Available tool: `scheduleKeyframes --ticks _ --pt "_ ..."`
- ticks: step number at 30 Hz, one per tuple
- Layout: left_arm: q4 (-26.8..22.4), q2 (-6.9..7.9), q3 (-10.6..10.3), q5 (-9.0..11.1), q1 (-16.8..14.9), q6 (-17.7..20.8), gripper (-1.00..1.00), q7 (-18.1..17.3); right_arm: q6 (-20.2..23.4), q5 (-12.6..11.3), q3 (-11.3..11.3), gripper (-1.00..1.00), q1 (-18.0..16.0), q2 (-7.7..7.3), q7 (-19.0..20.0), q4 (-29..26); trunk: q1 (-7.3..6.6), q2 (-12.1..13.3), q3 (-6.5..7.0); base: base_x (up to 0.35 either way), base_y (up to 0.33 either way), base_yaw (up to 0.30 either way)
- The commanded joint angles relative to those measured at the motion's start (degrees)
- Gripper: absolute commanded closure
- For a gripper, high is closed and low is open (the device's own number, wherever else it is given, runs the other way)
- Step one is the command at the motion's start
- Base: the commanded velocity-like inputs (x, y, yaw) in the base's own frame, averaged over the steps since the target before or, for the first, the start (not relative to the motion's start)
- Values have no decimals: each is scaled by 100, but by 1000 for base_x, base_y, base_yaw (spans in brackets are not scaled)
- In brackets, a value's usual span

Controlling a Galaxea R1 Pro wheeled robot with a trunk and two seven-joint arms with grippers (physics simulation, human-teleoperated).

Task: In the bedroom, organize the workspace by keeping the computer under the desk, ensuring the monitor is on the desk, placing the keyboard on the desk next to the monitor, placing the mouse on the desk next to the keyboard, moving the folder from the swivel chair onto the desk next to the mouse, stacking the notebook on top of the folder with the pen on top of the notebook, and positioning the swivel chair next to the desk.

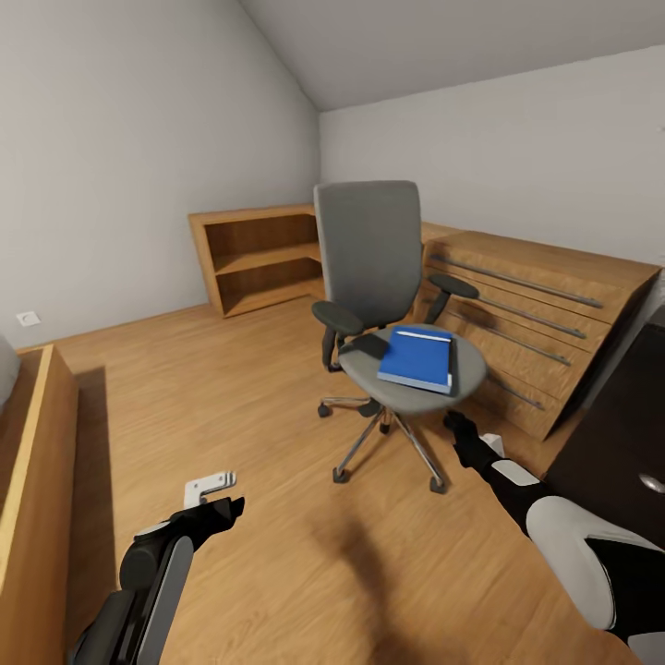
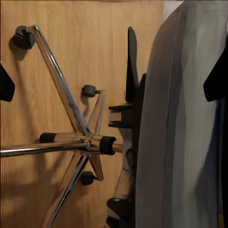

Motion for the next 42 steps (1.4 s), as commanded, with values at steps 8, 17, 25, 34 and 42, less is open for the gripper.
scheduleKeyframes --ticks 8,17,25,34,42 --pt "-6 -3 6 60 -3 26 -100 42 34 -3 -48 -100 -3 -1 17 4 -4 -2 -5 -237 0 0" --pt "-6 3 6 54 -6 27 -100 49 31 -11 -42 -100 -3 10 17 4 -4 -2 -5 -93 0 31" --pt "-6 -1 6 52 -4 24 -100 51 25 210 -35 -100 -3 260 17 3 -4 -2 -5 -1 0 265" --pt "-6 -6 -17 57 -4 26 -100 51 30 560 -42 -100 -3 496 17 4 -4 -2 -5 0 0 169" --pt "-3 -4 -147 60 -5 20 -100 51 29 581 -46 -100 -3 494 17 0 -4 -2 -5 0 0 10"
